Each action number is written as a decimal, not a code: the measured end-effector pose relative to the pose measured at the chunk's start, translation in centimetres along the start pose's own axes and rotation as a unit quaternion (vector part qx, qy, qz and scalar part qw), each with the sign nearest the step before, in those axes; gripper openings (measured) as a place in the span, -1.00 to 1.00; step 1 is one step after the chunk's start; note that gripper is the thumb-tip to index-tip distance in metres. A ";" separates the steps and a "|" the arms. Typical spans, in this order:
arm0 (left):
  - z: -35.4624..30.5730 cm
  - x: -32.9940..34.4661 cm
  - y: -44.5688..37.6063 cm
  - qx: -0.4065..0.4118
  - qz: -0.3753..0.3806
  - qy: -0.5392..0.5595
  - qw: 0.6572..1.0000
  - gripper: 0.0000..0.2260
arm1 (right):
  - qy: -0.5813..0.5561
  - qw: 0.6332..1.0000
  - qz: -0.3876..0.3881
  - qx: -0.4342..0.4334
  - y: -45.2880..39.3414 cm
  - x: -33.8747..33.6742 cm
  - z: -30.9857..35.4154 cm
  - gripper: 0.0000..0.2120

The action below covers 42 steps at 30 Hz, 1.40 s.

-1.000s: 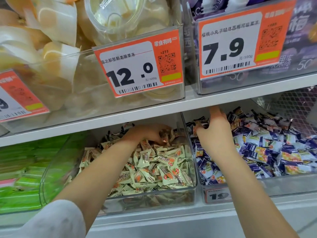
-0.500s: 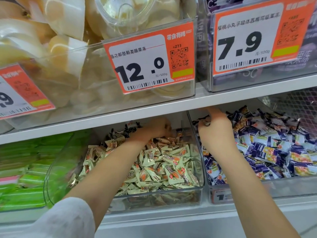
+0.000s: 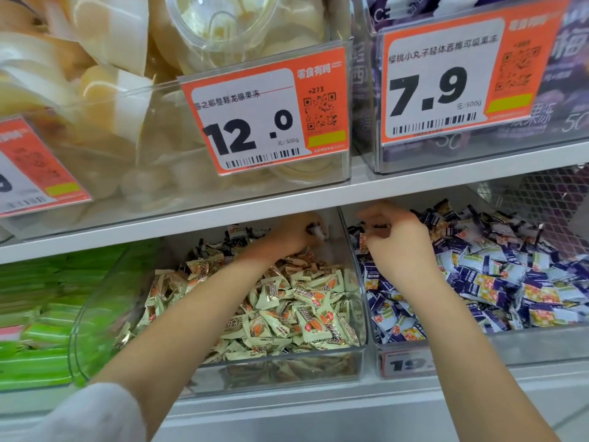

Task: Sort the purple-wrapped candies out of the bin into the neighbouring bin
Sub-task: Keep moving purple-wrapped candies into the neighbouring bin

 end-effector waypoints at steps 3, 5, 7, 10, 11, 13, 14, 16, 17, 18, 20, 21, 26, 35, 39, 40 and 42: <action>-2.7 -3.6 4.6 0.014 -0.071 0.050 0.996 -0.77 | -0.020 0.997 0.046 -0.066 1.1 1.1 2.6 -0.75; -4.0 -4.6 8.1 0.009 -0.082 0.010 0.997 -0.74 | -0.020 0.989 0.096 -0.109 2.3 2.3 4.4 -0.71; -5.4 -4.9 10.8 0.025 -0.094 0.001 0.995 -0.77 | -0.032 0.984 0.109 -0.136 3.0 2.6 5.2 -0.70; -7.4 -5.3 13.9 0.068 -0.128 0.049 0.988 -0.84 | -0.078 0.981 0.107 -0.139 4.1 2.5 5.9 -0.80; -7.6 -5.2 14.4 0.073 -0.132 0.080 0.985 -0.85 | -0.094 0.979 0.118 -0.135 4.4 2.7 6.0 -0.81; -7.0 -5.0 14.8 0.061 -0.139 0.125 0.981 -0.77 | -0.113 0.979 0.124 -0.119 4.5 2.4 5.8 -0.79; -6.2 -5.0 14.9 0.040 -0.140 0.131 0.981 -0.76 | -0.115 0.982 0.101 -0.107 4.2 1.4 5.2 -0.80; -3.7 -5.3 14.8 -0.009 -0.138 0.095 0.986 -0.81 | -0.073 0.995 0.003 -0.071 3.5 -2.0 3.3 -0.85; -2.5 -5.5 14.6 -0.027 -0.130 0.056 0.990 -0.84 | -0.007 0.998 -0.043 -0.049 3.2 -3.6 2.1 -0.90; -1.9 -5.4 14.2 -0.029 -0.105 0.017 0.994 -0.82 | 0.078 0.995 -0.064 -0.024 3.0 -4.7 1.1 -0.92; -2.6 -3.0 12.7 0.001 0.021 -0.031 0.999 -0.64 | 0.195 0.980 -0.030 0.030 2.8 -4.5 -0.9 -0.74; -3.5 -0.8 12.1 0.026 0.110 -0.045 0.993 -0.51 | 0.195 0.980 -0.007 0.044 2.7 -3.9 -1.4 -0.67; -3.4 7.4 10.2 0.065 0.324 -0.267 0.905 -0.30 | 0.134 0.991 -0.013 0.013 1.9 -3.1 -0.6 -0.67; 0.8 2.2 4.3 -0.011 0.166 -0.173 0.971 -0.41 | 0.096 0.995 -0.010 0.024 1.0 -3.3 -2.0 -0.66; 1.1 1.4 3.3 -0.001 0.126 -0.179 0.976 -0.52 | 0.092 0.995 -0.011 0.026 1.0 -3.5 -2.2 -0.66; 1.1 0.9 3.2 0.002 0.097 -0.169 0.981 -0.57 | 0.089 0.996 -0.009 0.026 1.0 -3.4 -2.1 -0.66; 0.8 -0.8 3.3 0.015 0.031 -0.156 0.987 -0.68 | 0.084 0.996 -0.010 0.022 1.0 -3.1 -1.7 -0.66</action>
Point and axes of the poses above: each hand's wrist, its own y-axis away from the middle knuckle, its own x-axis out of the palm, z = x × y, the point moved 10 cm from there along -y, towards the middle knuckle, and after that the axes turned 3 degrees about z, right-handed, at the moved point
